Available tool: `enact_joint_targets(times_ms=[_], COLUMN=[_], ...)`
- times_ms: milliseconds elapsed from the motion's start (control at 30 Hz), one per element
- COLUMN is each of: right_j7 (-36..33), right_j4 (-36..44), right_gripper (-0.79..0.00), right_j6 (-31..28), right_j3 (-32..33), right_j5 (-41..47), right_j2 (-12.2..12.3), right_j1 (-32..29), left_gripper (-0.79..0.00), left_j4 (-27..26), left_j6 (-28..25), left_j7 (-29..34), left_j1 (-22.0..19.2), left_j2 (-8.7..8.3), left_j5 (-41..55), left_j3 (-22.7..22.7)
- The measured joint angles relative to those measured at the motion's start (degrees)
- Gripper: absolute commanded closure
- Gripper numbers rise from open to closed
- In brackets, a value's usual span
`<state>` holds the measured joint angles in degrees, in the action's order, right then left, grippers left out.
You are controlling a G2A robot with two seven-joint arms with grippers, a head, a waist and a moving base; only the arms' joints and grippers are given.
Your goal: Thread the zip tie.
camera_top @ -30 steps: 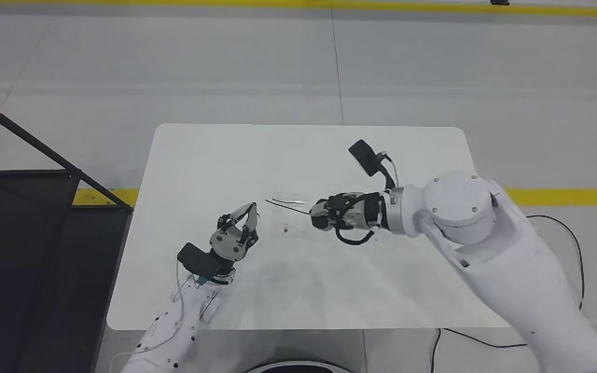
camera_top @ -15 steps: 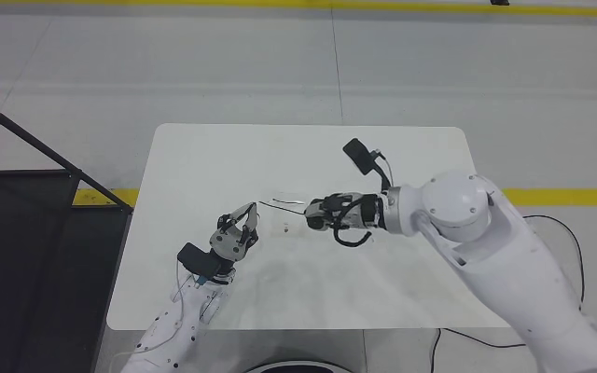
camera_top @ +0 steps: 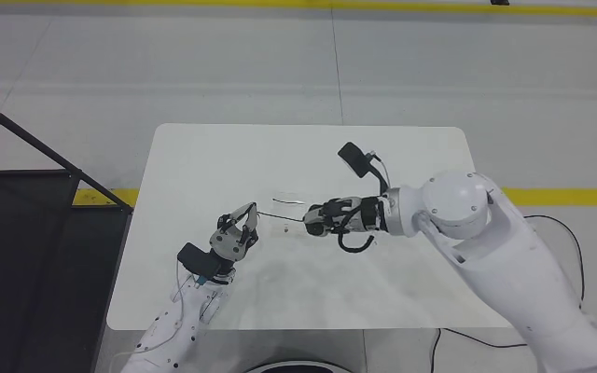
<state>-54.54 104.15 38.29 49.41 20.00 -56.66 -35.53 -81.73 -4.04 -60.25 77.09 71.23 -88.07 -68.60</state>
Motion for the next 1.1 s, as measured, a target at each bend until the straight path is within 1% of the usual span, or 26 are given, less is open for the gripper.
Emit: enact_joint_targets(times_ms=[367, 700, 1100], right_j7=[1.5, 1.8, 2.3], right_j4=[-2.1, -2.9, -3.4], right_gripper=[0.0, 0.0, 0.0], right_j6=[1.5, 2.3, 1.3], right_j3=[-1.8, -2.7, -2.6], right_j5=[2.3, 2.4, 3.7], right_j2=[-1.2, -1.8, -2.1], right_j1=[2.4, 3.4, 3.4], left_gripper=[0.0, 0.0, 0.0], left_j4=[0.0, 0.0, 0.0], left_j6=[0.0, 0.0, 0.0], left_j7=[0.0, 0.0, 0.0], left_j1=[0.0, 0.0, 0.0], left_j2=[0.0, 0.0, 0.0], left_j5=[0.0, 0.0, 0.0], left_j3=[0.0, 0.0, 0.0])
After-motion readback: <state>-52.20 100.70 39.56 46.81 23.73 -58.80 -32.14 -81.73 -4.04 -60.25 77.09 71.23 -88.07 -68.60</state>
